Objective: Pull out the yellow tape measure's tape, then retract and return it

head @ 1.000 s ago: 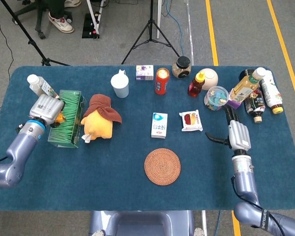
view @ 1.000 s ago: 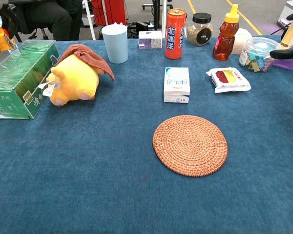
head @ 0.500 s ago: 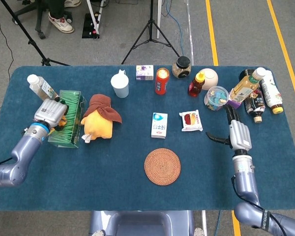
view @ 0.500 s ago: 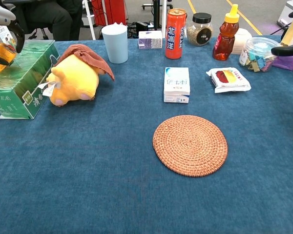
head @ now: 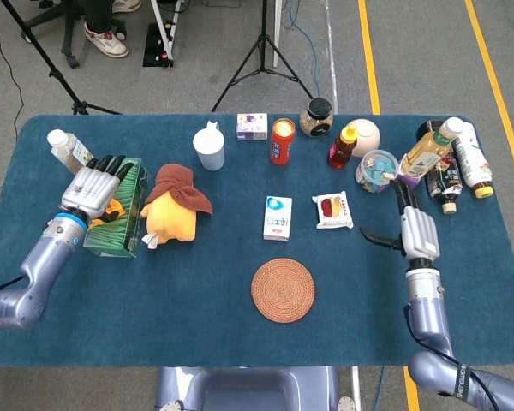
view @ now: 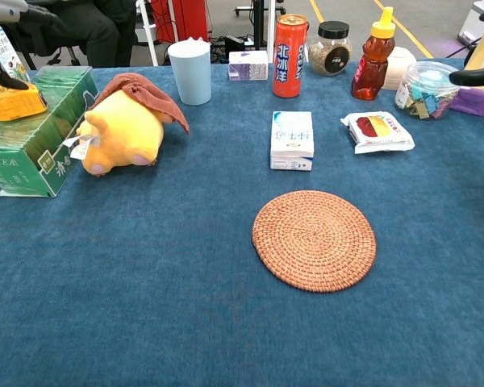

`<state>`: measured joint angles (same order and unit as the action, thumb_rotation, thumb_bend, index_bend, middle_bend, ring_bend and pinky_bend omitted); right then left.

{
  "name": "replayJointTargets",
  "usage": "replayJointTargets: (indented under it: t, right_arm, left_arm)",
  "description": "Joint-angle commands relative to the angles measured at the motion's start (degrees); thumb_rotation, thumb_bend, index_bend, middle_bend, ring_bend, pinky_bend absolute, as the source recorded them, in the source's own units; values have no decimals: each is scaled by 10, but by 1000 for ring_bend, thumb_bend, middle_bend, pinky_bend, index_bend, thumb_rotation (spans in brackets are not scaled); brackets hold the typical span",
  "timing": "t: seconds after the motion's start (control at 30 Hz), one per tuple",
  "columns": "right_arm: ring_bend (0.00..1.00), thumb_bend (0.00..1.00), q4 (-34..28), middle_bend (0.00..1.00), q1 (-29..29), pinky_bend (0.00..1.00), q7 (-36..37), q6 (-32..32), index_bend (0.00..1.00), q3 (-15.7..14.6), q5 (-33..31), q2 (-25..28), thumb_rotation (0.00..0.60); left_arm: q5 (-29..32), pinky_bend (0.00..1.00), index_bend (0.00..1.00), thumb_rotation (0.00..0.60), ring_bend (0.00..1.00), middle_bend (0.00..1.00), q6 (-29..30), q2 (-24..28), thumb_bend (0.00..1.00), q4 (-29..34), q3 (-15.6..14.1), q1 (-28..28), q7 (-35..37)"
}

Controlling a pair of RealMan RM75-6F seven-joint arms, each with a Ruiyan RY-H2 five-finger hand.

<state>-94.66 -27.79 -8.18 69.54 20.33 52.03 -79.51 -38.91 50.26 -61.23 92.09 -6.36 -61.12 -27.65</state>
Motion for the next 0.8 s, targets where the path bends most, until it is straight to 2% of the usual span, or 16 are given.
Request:
replayJointTargets:
  t: [0.03, 0.13, 0.27, 0.33, 0.47, 0.6, 0.8]
  right_arm:
    - [52, 213, 4, 39, -1, 250, -3, 0, 0, -2, 2, 1, 398]
    - [57, 214, 12, 52, -1, 250, -12, 3, 0, -7, 9, 1, 401]
    - [67, 214, 28, 71, -1, 250, -23, 11, 0, -18, 28, -1, 404]
    - [74, 214, 34, 87, -1, 250, -25, 15, 20, -23, 42, -2, 403]
    - [94, 216, 50, 121, -1, 250, -41, 23, 104, -37, 69, -1, 402]
    - [124, 217, 66, 163, 2, 252, -54, 34, 181, -52, 100, 1, 400]
    - [135, 221, 76, 180, 20, 244, -80, 58, 207, -81, 138, 17, 398]
  left_arm:
    - [-39, 113, 0, 600, 0, 0, 26, 17, 249, 18, 27, 32, 51]
    - [-71, 121, 0, 600, 0, 0, 61, 26, 248, 30, 37, 58, 75]
    - [-112, 200, 26, 600, 0, 0, 135, 25, 249, 44, 47, 105, 100]
    - [-129, 242, 82, 600, 7, 18, 173, 23, 248, 53, 52, 131, 115]
    - [-161, 333, 261, 600, 106, 145, 248, 12, 249, 67, 61, 187, 154]
    - [-210, 362, 352, 600, 157, 209, 323, -3, 248, 62, 51, 243, 173]
    - [-262, 364, 385, 600, 161, 220, 417, -24, 248, 27, 29, 335, 207]
